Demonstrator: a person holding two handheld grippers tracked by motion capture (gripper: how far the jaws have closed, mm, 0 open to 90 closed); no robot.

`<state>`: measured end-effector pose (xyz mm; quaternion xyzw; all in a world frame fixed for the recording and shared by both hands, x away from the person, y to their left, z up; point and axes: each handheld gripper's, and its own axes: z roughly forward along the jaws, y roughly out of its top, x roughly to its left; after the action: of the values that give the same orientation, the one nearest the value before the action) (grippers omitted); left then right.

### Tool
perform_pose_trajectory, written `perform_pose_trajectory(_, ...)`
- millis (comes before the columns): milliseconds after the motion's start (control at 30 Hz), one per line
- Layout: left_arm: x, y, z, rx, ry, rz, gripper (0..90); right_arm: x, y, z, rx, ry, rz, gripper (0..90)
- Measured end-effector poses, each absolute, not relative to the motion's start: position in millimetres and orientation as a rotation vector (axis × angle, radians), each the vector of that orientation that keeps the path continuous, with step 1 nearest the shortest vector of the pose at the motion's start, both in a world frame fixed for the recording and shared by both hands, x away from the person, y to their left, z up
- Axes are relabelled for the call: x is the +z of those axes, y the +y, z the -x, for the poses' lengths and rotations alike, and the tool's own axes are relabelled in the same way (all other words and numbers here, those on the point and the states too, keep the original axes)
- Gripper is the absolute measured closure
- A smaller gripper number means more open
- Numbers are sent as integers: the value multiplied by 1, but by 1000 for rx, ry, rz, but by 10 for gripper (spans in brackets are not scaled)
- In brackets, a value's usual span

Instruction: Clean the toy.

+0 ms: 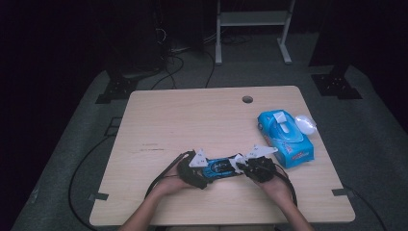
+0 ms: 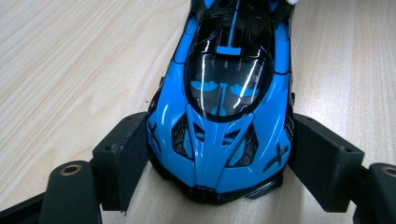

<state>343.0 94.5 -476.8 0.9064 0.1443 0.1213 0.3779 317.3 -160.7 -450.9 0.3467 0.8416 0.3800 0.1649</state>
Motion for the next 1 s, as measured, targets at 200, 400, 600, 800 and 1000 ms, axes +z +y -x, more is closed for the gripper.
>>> perform_pose_trajectory(200,-477,94,-343,310,370,-2317,239,-452,-141,-313,1173,2422,-920,829)
perform_pose_trajectory(400,-477,96,-343,308,362,-2313,240,-451,-154,-317,1092,2407,-934,831)
perform_pose_trajectory(600,-477,96,-343,305,361,-2312,240,-447,-164,-317,1064,2389,-971,830)
perform_pose_trajectory(800,-477,95,-343,307,361,-2313,241,-451,-149,-316,1131,2427,-943,830)
perform_pose_trajectory(1000,-477,95,-343,305,359,-2311,241,-450,-141,-316,1161,2439,-898,830)
